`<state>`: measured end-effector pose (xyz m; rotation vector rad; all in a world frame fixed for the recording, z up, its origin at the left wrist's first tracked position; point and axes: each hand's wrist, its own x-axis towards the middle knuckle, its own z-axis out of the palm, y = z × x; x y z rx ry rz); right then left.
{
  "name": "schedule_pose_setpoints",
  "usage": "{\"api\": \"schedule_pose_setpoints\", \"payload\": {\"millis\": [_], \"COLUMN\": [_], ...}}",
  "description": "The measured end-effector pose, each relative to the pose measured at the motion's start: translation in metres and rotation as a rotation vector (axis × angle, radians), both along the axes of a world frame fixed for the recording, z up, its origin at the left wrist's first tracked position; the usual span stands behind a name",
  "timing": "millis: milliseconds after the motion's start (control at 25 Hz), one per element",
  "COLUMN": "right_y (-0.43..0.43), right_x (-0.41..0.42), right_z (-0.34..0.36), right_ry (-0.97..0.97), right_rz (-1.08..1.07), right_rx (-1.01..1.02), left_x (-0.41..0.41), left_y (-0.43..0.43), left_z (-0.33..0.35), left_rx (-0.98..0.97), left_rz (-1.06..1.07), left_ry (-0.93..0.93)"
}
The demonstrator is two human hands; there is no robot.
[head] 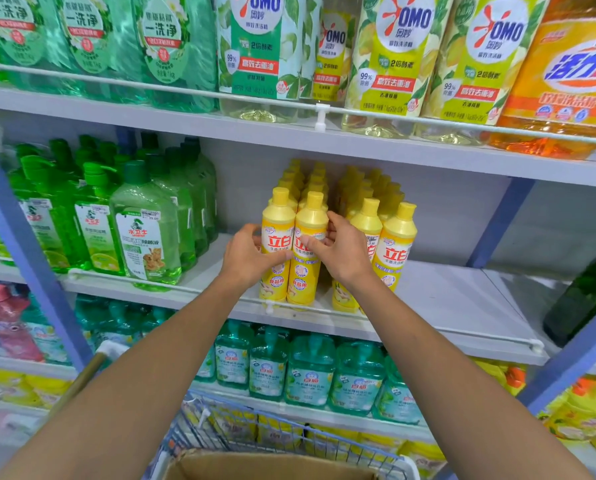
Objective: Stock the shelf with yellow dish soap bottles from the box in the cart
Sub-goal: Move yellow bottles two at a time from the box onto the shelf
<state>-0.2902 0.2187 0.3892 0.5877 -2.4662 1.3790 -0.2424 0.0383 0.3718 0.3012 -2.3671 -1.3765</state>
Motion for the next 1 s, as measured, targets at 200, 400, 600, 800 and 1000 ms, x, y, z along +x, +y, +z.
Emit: {"api": "schedule_pose_setpoints", "payload": {"millis": [200,400,600,800,1000], "right_y": [0.012,0.032,0.036,0.044,0.051], "right_x": [0.037,0.107,0.203,0.267,0.285], "right_z": [0.001,-0.020,-0.062,-0.152,-0.250], "right_ry": [0.033,-0.014,-0.091,-0.285,-0.473], "right_rz": [-0.038,-0.020,-0.027,0.040,0.059], "right_rx": [0.282,0.720,0.916,0.979,0.962], "left_x": [0.033,0.117,0.196,0.248,0.266], "left_y": [-0.013,-0.011,0.000,0.010,0.010], "left_z": [-0.010,-0.020,-0.071,-0.161,-0.252], "left_rx": [-0.305,-0.896,-0.930,-0.867,-0.784], "left_rz": [-0.024,-0.267,-0.395,-0.502,-0.530], "left_ry": [-0.232,-0.250,-0.279,-0.475,-0.622]}}
